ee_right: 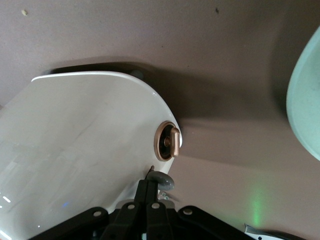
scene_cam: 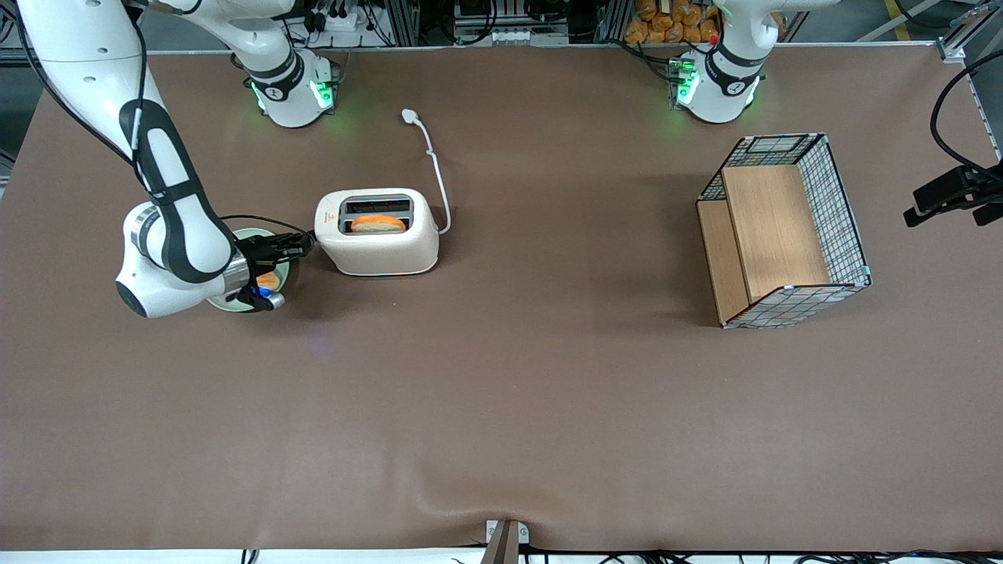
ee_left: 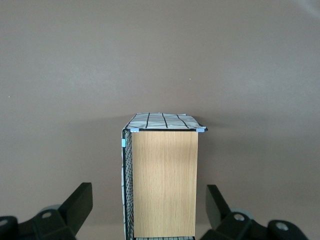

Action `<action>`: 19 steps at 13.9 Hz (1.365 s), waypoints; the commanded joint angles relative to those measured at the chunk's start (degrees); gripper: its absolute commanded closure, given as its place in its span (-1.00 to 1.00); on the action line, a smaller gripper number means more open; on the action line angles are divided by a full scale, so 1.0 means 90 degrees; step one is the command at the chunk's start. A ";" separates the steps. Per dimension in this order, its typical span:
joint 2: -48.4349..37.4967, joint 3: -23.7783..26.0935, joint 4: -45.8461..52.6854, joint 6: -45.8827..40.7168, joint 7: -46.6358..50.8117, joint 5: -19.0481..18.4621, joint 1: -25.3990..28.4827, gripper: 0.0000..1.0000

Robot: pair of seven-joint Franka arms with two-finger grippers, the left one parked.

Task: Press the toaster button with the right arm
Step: 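Pull the right gripper back away from the toaster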

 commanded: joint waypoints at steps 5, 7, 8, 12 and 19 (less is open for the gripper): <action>0.0193 -0.0073 0.0850 -0.0639 -0.0095 -0.0020 -0.0062 1.00; 0.0203 -0.0103 0.1085 -0.0709 -0.0095 -0.0128 -0.0101 0.74; 0.0203 -0.0113 0.1154 -0.0699 -0.0086 -0.0147 -0.0149 -0.16; 0.0213 -0.0113 0.1671 -0.0699 -0.0125 -0.0381 -0.0335 -1.00; 0.0058 -0.0094 0.2366 0.0168 -0.0387 -0.1795 -0.0258 -1.00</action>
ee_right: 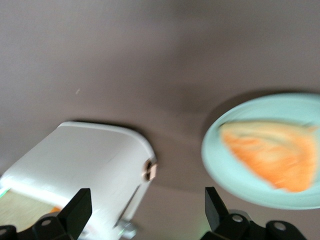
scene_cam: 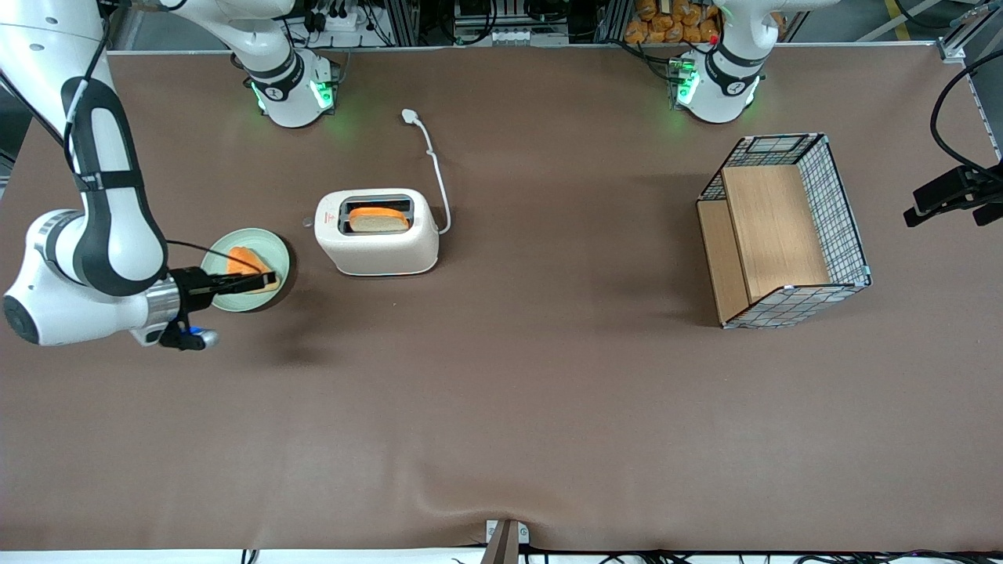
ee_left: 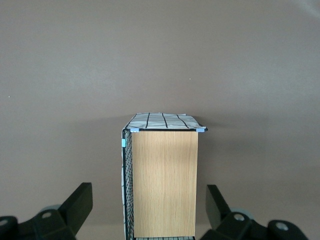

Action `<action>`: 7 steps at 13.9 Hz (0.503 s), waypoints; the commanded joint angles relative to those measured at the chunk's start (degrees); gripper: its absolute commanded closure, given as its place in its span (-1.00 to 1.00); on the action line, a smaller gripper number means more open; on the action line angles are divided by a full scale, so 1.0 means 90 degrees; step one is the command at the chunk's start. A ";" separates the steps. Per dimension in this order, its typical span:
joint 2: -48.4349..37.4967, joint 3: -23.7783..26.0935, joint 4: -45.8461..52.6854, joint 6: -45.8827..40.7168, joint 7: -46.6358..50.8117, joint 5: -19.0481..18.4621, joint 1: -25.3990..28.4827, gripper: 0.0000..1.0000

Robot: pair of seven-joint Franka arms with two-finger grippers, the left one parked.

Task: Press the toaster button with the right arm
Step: 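Pull the right gripper back away from the toaster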

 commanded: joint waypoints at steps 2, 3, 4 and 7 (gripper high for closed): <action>-0.0199 0.0041 -0.0098 0.0697 -0.0531 -0.0742 0.0010 -1.00; -0.0355 0.0041 -0.0283 0.0825 -0.0580 -0.0849 0.0000 -1.00; -0.0569 0.0041 -0.0507 0.0913 -0.0600 -0.1092 0.0010 -1.00; -0.1243 0.0031 -0.1336 0.1352 -0.0600 -0.1544 0.0000 -1.00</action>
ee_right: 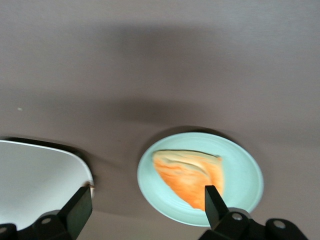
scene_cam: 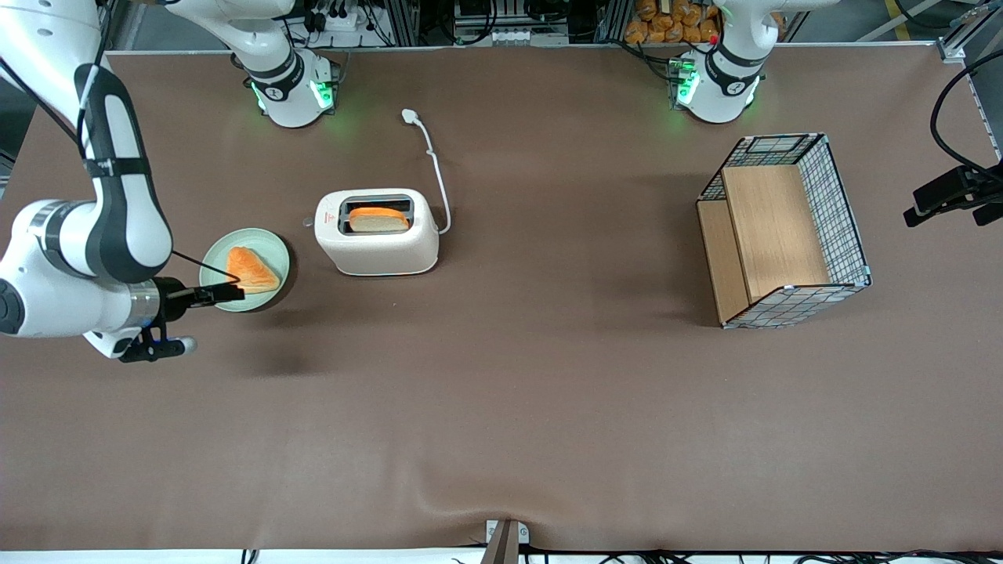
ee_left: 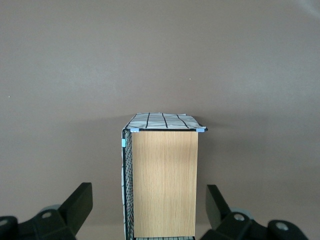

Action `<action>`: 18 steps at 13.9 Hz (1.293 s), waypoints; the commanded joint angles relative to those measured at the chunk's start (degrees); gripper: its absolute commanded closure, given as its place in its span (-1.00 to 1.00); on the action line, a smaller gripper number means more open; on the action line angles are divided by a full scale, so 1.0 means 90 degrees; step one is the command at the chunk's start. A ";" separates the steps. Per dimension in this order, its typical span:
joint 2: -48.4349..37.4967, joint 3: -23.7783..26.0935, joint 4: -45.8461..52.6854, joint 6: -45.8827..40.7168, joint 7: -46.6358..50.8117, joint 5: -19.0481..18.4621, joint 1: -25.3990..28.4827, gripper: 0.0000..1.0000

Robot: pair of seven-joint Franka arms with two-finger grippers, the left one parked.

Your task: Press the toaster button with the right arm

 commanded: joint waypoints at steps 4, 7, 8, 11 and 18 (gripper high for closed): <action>-0.2063 0.0034 -0.2227 0.1007 -0.0129 -0.0410 0.0009 -1.00; -0.2328 0.0034 -0.1918 0.0940 -0.0109 -0.0575 0.0000 -1.00; -0.2436 0.0034 -0.1752 0.0833 -0.0080 -0.0595 -0.0010 -1.00; -0.2476 0.0034 -0.0797 -0.0122 0.0211 -0.0605 -0.0030 -1.00; -0.2495 0.0004 0.0797 -0.1648 0.1158 -0.0683 -0.0069 -1.00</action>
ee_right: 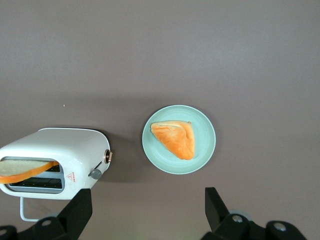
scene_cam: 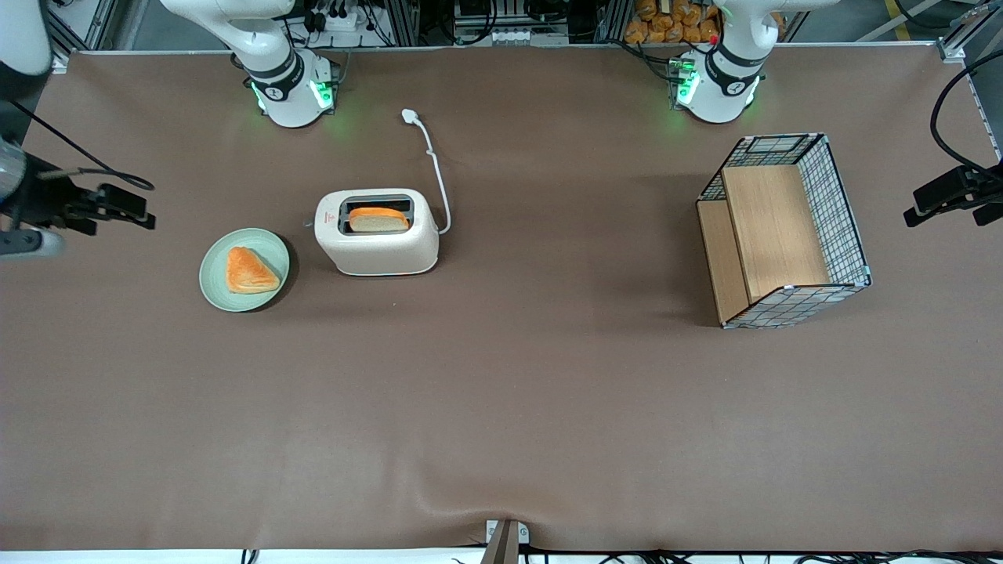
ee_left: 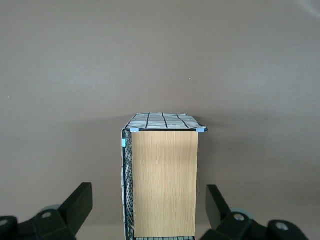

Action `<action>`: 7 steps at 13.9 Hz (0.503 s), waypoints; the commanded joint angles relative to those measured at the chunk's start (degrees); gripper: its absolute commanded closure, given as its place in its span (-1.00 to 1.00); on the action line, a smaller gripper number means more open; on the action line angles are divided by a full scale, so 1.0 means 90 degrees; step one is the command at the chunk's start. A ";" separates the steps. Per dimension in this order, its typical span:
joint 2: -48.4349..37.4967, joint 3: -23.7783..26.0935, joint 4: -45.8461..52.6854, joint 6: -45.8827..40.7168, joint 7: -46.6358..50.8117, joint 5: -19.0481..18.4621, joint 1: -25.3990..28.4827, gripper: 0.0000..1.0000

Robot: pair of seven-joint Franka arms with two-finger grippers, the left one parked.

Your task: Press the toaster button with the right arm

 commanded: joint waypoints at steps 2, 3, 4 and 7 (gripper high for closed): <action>0.0069 0.0041 0.0764 -0.0484 0.0544 -0.0304 -0.0051 -1.00; 0.0078 0.0050 0.0920 -0.0631 0.0564 -0.0392 -0.0051 -1.00; 0.0117 0.0050 0.1018 -0.0652 0.0506 -0.0412 -0.0061 -1.00; 0.0118 0.0060 0.1049 -0.0671 0.0574 -0.0412 -0.0041 -1.00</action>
